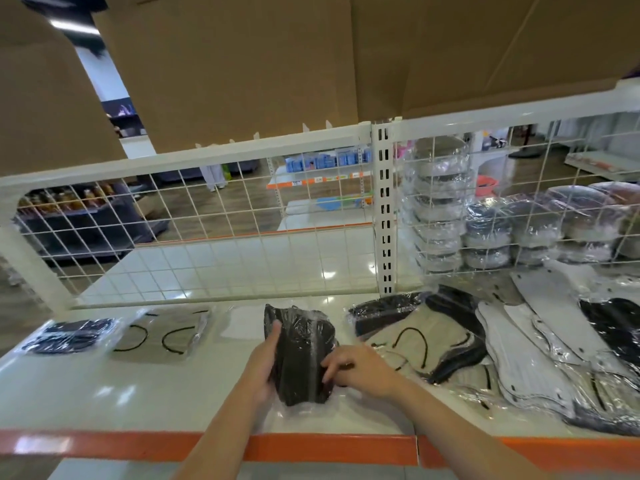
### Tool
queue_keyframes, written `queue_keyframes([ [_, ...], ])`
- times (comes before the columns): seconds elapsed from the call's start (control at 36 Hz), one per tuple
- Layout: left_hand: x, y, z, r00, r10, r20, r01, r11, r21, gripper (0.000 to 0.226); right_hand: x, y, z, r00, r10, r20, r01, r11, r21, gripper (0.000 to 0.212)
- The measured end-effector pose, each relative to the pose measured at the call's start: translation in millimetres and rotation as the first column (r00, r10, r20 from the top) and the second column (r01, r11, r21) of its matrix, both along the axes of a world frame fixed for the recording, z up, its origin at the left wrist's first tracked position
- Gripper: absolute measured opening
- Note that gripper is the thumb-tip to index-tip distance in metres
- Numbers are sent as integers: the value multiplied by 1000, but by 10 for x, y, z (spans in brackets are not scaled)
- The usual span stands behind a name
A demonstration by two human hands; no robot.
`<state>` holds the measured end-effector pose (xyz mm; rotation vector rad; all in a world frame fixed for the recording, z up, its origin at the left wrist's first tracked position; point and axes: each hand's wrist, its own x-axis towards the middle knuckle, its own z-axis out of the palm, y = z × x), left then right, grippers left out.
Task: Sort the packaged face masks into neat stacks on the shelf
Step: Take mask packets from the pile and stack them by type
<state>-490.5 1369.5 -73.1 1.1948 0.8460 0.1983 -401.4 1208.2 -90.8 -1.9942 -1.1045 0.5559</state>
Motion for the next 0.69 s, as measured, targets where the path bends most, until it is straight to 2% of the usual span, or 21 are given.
queue_keyframes([
  [0.08,-10,-29,5,999,-19,-31,23,991,131,29,-23,-34,-11,954,-87,-289,121,987,104,36],
  [0.19,-9,-105,75,999,11,51,-13,998,54,25,19,-51,-2,885,-282,-371,372,907,198,25],
  [0.31,-13,-162,152,991,-26,130,18,998,61,25,105,-75,59,760,-282,-585,464,866,187,54],
  [0.36,-8,-193,178,987,-50,155,38,996,79,25,113,-78,92,748,-261,-611,436,886,155,52],
  [0.39,-4,-206,186,985,-58,165,43,995,90,24,109,-76,98,770,-268,-579,414,901,133,46],
  [0.44,5,-233,194,981,-82,177,58,989,137,24,106,-46,106,842,-318,-437,397,912,102,30],
  [0.5,5,-276,210,974,-116,195,77,977,197,24,87,-19,134,876,-336,-347,403,904,141,14],
  [0.61,21,-300,253,951,-152,268,74,957,280,26,17,20,217,899,-282,-336,377,888,263,13],
  [0.69,29,-274,304,942,-196,272,81,921,382,31,10,29,227,894,-255,-370,368,888,277,11],
])
